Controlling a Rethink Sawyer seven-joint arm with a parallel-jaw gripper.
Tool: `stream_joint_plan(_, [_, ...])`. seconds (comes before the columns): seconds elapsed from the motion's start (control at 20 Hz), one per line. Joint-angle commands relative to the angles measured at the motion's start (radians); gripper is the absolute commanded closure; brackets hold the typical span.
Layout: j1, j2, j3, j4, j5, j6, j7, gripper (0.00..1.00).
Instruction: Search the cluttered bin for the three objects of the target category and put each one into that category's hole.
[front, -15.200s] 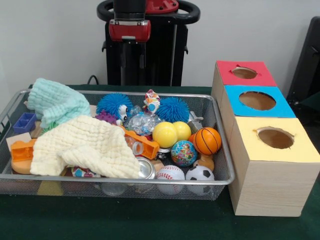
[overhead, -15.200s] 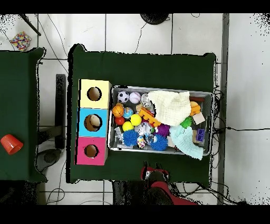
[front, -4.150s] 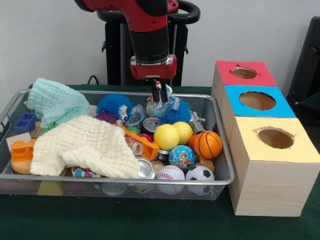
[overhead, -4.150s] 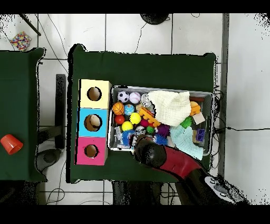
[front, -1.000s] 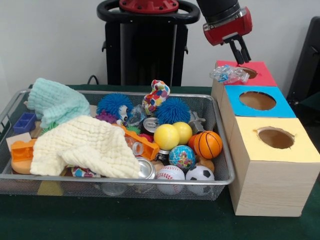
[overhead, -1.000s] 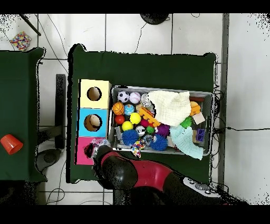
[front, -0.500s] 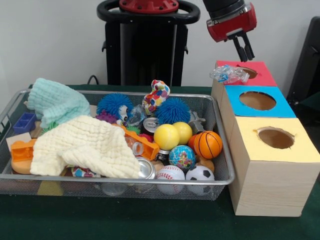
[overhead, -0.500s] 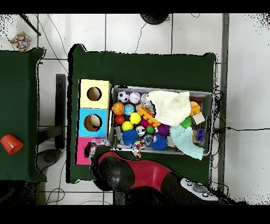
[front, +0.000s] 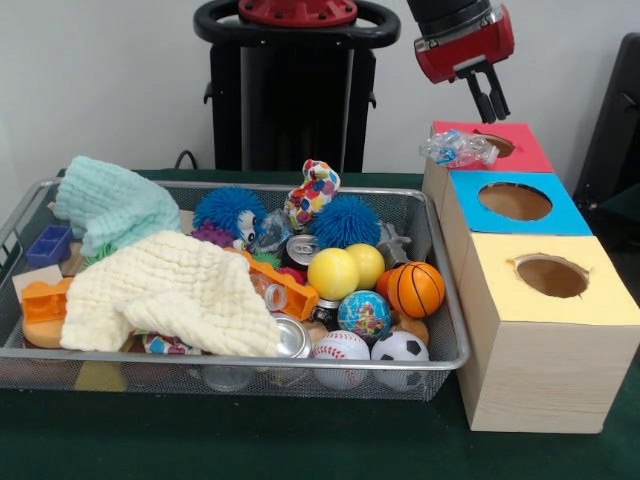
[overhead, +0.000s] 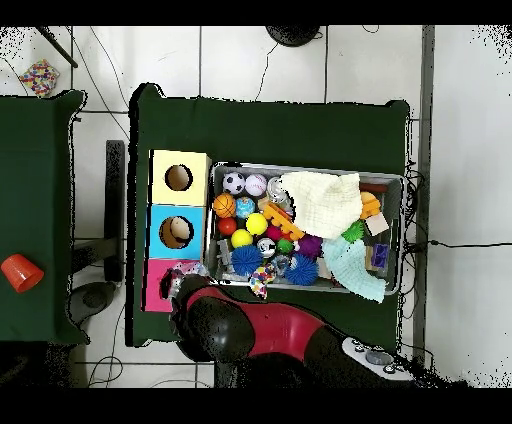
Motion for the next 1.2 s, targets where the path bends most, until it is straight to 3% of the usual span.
stream_joint_plan(0.05, [-0.005,-0.010,-0.003,-0.054,0.045,0.073,0.194,1.00])
stream_joint_plan(0.6, [-0.017,-0.008,0.001,-0.053,0.035,0.090,0.175,1.00])
stream_joint_plan(1.2, [0.029,-0.039,-0.091,-0.079,0.030,0.150,0.129,1.00])
